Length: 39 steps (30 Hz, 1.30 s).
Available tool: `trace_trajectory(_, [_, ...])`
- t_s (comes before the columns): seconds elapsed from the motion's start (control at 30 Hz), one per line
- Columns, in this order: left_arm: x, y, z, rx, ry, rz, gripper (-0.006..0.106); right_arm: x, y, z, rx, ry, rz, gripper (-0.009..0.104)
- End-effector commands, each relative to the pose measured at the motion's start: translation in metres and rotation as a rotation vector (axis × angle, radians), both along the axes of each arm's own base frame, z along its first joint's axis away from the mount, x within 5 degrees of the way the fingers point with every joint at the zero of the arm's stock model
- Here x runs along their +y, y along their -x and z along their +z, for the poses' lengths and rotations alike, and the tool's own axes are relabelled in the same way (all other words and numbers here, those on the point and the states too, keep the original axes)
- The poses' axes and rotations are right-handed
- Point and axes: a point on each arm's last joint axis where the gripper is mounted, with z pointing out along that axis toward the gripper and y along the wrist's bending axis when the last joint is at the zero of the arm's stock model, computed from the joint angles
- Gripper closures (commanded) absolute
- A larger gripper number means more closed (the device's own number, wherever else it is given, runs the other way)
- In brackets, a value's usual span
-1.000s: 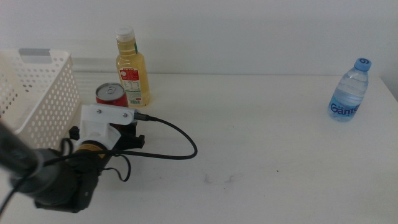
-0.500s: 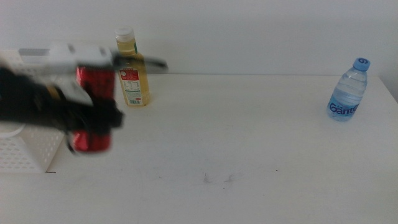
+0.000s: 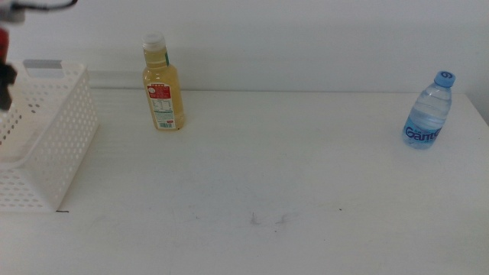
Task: Use arms to grab the bottles and put them into the dustbin to the left of the table.
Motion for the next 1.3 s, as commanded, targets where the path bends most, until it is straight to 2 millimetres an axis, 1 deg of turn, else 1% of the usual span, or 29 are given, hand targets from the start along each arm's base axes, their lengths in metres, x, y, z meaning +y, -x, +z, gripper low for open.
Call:
trace_trajectory(0.0, [0.013, -0.013, -0.015, -0.004, 0.003, 0.022, 0.102, -0.001, 0.000, -0.001, -0.005, 0.008, -0.008, 0.007])
trace_trajectory(0.03, [0.016, -0.020, -0.026, 0.006, 0.006, 0.025, 0.102, -0.001, 0.000, -0.001, -0.005, 0.008, -0.008, 0.007])
trace_trajectory(0.2, [0.024, -0.041, -0.059, 0.007, -0.012, 0.025, 0.101, -0.001, 0.000, -0.001, -0.005, 0.010, -0.007, 0.007])
trace_trajectory(0.27, [0.026, -0.046, -0.070, 0.021, -0.009, 0.025, 0.098, -0.001, 0.000, -0.001, -0.005, 0.010, -0.007, 0.007])
trace_trajectory(0.33, [0.027, -0.050, -0.082, 0.046, -0.002, 0.024, 0.093, -0.001, 0.000, -0.001, -0.005, 0.010, -0.007, 0.007])
trace_trajectory(0.4, [0.027, -0.052, -0.089, 0.062, 0.002, 0.024, 0.082, -0.001, 0.000, -0.001, -0.005, 0.010, -0.007, 0.007])
trace_trajectory(0.47, [0.028, -0.053, -0.091, 0.067, -0.002, 0.021, 0.067, -0.001, 0.000, -0.001, -0.005, 0.010, -0.007, 0.007])
trace_trajectory(0.53, [0.028, -0.052, -0.090, 0.071, -0.002, 0.021, 0.051, -0.001, 0.000, -0.001, -0.005, 0.010, -0.007, 0.007])
trace_trajectory(0.63, [0.026, -0.046, -0.070, 0.086, 0.015, 0.039, 0.026, -0.001, 0.000, -0.001, -0.005, 0.010, -0.007, 0.007])
trace_trajectory(0.67, [0.025, -0.043, -0.063, 0.093, 0.023, 0.055, 0.020, -0.001, 0.000, -0.001, -0.005, 0.010, -0.007, 0.007])
trace_trajectory(0.73, [0.020, -0.034, -0.044, 0.093, 0.036, 0.073, 0.006, -0.001, 0.000, -0.001, -0.005, 0.010, -0.007, 0.007])
trace_trajectory(0.8, [0.012, -0.023, -0.023, 0.068, 0.048, 0.065, 0.007, -0.001, 0.000, -0.001, -0.005, 0.010, -0.007, 0.007])
trace_trajectory(0.87, [0.000, -0.009, 0.001, 0.033, 0.051, 0.056, 0.007, -0.001, 0.000, -0.001, -0.005, 0.010, -0.007, 0.007])
trace_trajectory(0.97, [-0.029, 0.015, 0.034, -0.039, 0.037, 0.053, 0.007, -0.001, 0.000, -0.001, -0.005, 0.010, -0.007, 0.007])
trace_trajectory(1.03, [-0.053, 0.036, 0.053, -0.130, 0.020, 0.052, 0.007, -0.001, 0.000, -0.001, -0.005, 0.010, -0.007, 0.007])
trace_trajectory(1.1, [-0.074, 0.058, 0.065, -0.224, -0.010, 0.039, 0.007, -0.001, 0.000, -0.001, -0.005, 0.010, -0.007, 0.007])
trace_trajectory(1.17, [-0.093, 0.081, 0.071, -0.318, -0.016, 0.019, 0.007, -0.001, 0.000, -0.001, -0.005, 0.010, -0.007, 0.007])
trace_trajectory(1.2, [-0.102, 0.094, 0.071, -0.367, -0.015, 0.006, 0.007, -0.001, 0.000, -0.001, -0.005, 0.010, -0.007, 0.007])
trace_trajectory(1.27, [-0.117, 0.117, 0.064, -0.456, -0.005, -0.037, 0.007, -0.001, 0.000, -0.001, -0.005, 0.010, -0.007, 0.007])
